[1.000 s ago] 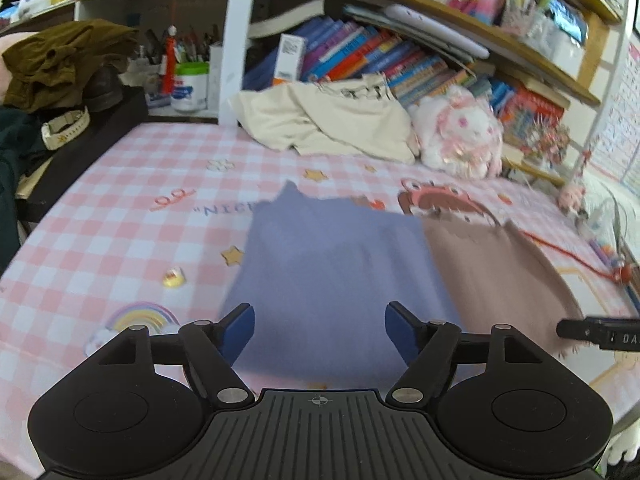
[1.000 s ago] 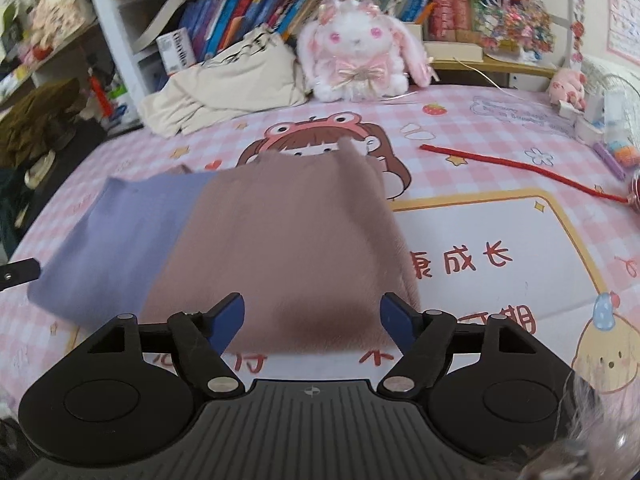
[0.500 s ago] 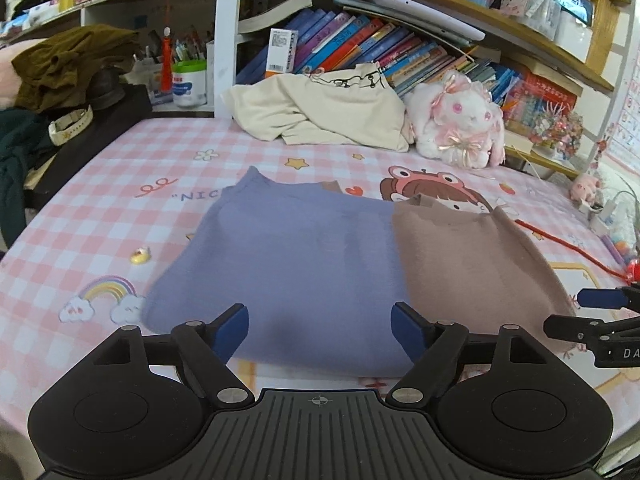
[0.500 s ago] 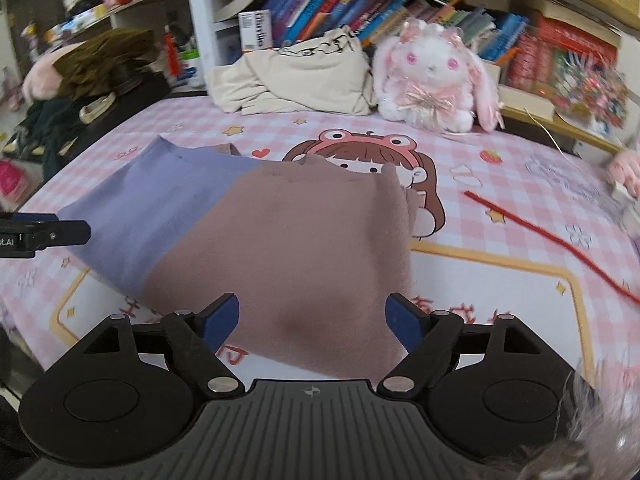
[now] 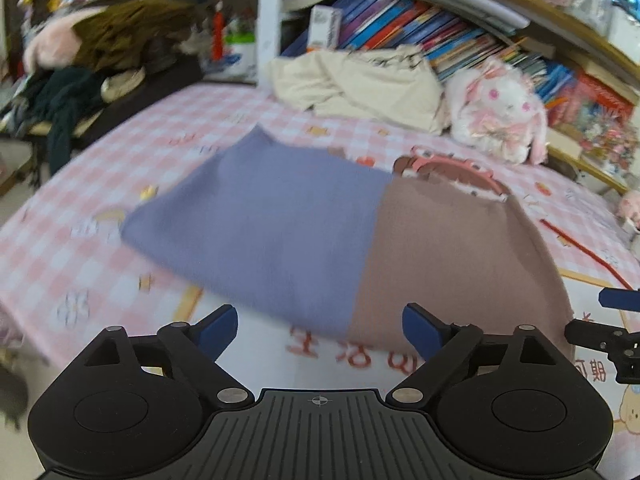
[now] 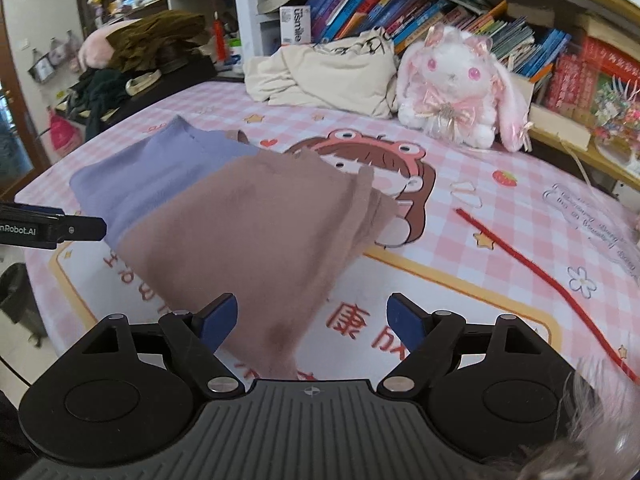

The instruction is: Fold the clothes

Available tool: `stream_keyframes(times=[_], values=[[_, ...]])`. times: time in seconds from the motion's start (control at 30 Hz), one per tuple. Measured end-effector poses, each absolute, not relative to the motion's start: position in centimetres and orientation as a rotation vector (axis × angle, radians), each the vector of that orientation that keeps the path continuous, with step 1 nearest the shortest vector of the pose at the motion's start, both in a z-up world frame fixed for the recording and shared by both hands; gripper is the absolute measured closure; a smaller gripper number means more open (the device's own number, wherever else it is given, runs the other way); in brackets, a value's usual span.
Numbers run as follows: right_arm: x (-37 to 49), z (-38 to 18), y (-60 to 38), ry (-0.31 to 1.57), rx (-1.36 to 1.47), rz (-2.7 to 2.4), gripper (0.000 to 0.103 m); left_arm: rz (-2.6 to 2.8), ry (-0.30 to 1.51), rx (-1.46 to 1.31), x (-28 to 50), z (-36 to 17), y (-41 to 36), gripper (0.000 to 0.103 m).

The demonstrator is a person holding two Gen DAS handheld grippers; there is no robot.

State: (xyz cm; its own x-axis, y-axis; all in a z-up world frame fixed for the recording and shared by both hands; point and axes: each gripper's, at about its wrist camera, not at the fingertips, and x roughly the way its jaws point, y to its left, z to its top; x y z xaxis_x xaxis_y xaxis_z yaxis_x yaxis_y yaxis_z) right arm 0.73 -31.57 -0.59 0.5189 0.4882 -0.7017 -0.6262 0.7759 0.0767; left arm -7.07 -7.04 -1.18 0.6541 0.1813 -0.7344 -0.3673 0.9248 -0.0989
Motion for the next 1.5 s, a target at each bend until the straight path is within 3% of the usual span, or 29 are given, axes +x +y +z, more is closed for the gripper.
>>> stream_keyframes(times=[0.27, 0.57, 0.83, 1.0, 1.07, 1.17, 1.33, 1.5], values=[[1.5, -1.1, -32.7, 0.784, -0.188, 0.725, 0.022, 0.414, 0.827, -0.441, -8.1, -2.2, -6.1, 0.011], [2.2, -1.2, -33.7, 0.771, -0.175, 0.694, 0.022, 0.587, 0.693, -0.878, -9.9, -4.6, -1.1, 0.012], [3.1, -1.1, -33.9, 0.764, -0.141, 0.620, 0.022, 0.666, 0.602, -1.031, -10.5, -5.7, 1.8, 0.014], [4.1, -1.0, -33.8, 0.783, -0.074, 0.583, 0.040, 0.666, 0.514, -1.164, -11.0, -6.6, 4.0, 0.028], [4.6, -1.2, -33.5, 0.816, -0.040, 0.589, 0.047, 0.657, 0.499, -1.184, -10.8, -6.9, 4.9, 0.044], [5.0, -1.4, -32.9, 0.842, -0.003, 0.608, 0.052, 0.620, 0.523, -1.166, -9.6, -7.2, 6.2, 0.056], [5.5, -2.2, -32.0, 0.903, 0.029, 0.617, 0.075, 0.597, 0.540, -1.140, -8.4, -7.2, 7.4, 0.058], [5.8, -3.1, -31.5, 0.959, 0.044, 0.596, 0.079, 0.592, 0.494, -1.220, -8.4, -7.8, 8.6, 0.058]])
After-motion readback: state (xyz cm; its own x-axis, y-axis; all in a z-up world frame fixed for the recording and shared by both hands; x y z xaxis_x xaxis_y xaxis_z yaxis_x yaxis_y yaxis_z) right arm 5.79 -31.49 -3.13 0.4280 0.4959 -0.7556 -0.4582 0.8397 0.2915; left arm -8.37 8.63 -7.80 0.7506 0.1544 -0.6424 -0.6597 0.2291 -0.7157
